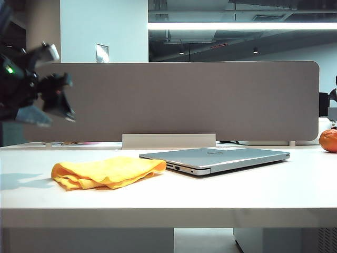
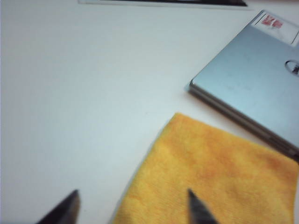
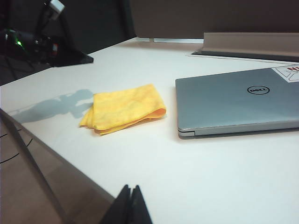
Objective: Pick up the yellow rag and put it over the laptop.
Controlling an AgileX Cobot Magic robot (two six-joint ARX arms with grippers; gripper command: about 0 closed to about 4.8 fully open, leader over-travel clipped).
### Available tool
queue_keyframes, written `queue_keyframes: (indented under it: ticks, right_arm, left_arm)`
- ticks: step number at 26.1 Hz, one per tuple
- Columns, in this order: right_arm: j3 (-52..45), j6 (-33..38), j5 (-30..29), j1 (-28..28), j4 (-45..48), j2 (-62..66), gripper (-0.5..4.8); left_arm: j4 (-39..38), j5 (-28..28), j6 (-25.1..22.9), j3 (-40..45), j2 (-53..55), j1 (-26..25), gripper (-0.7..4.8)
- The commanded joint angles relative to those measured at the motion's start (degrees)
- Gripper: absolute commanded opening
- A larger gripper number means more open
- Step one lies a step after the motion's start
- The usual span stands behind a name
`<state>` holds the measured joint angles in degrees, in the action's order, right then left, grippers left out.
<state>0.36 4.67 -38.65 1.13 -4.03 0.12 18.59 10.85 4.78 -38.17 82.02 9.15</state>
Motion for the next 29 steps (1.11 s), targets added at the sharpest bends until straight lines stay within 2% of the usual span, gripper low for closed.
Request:
queue_keyframes:
  ticks: [1, 5, 6, 7, 8, 12, 19, 20, 25, 29]
  right_arm:
    - [-0.2, -0.2, 0.2, 0.0, -0.3, -0.1, -0.05]
    - [-0.2, -0.2, 0.2, 0.0, -0.4, -0.1, -0.05]
    - [-0.2, -0.2, 0.2, 0.0, -0.4, -0.1, -0.05]
    - [-0.2, -0.2, 0.2, 0.0, -0.4, -0.1, -0.05]
    - [-0.2, -0.2, 0.2, 0.0, -0.4, -0.1, -0.05]
    - [-0.2, -0.2, 0.2, 0.0, -0.4, -0.1, -0.05]
    - [-0.2, -0.2, 0.2, 0.0, -0.4, -0.1, -0.05]
    - [-0.2, -0.2, 0.3, 0.0, -0.4, -0.1, -0.05]
    - [-0.2, -0.2, 0.4, 0.0, -0.5, -0.1, -0.05]
    - [-0.2, -0.2, 0.4, 0.0, -0.5, -0.1, -0.05]
  left_arm:
    - [0.7, -0.8, 0.0, -2.4, 4.9, 0.8, 3.78]
    - [1.4, -1.3, 0.0, -3.3, 10.1, 0.8, 3.88]
    - [1.6, -2.0, 0.0, -3.3, 11.1, 0.8, 4.16]
    - [1.7, -2.1, 0.0, -3.3, 12.5, 0.8, 4.69]
    - [1.7, -2.0, 0.0, -3.3, 13.1, 0.8, 4.79]
    - [1.7, -1.4, 0.2, -3.3, 15.0, 1.3, 4.79]
    - [1.2, -1.2, 0.1, -3.2, 16.0, 5.0, 4.79]
    - [1.2, -1.4, 0.1, -3.2, 16.1, 5.6, 4.57]
    - [0.8, -3.1, 0.2, -3.2, 17.2, 7.7, 2.29]
    - [-0.2, -2.9, 0.1, -3.2, 17.8, 7.8, 0.73]
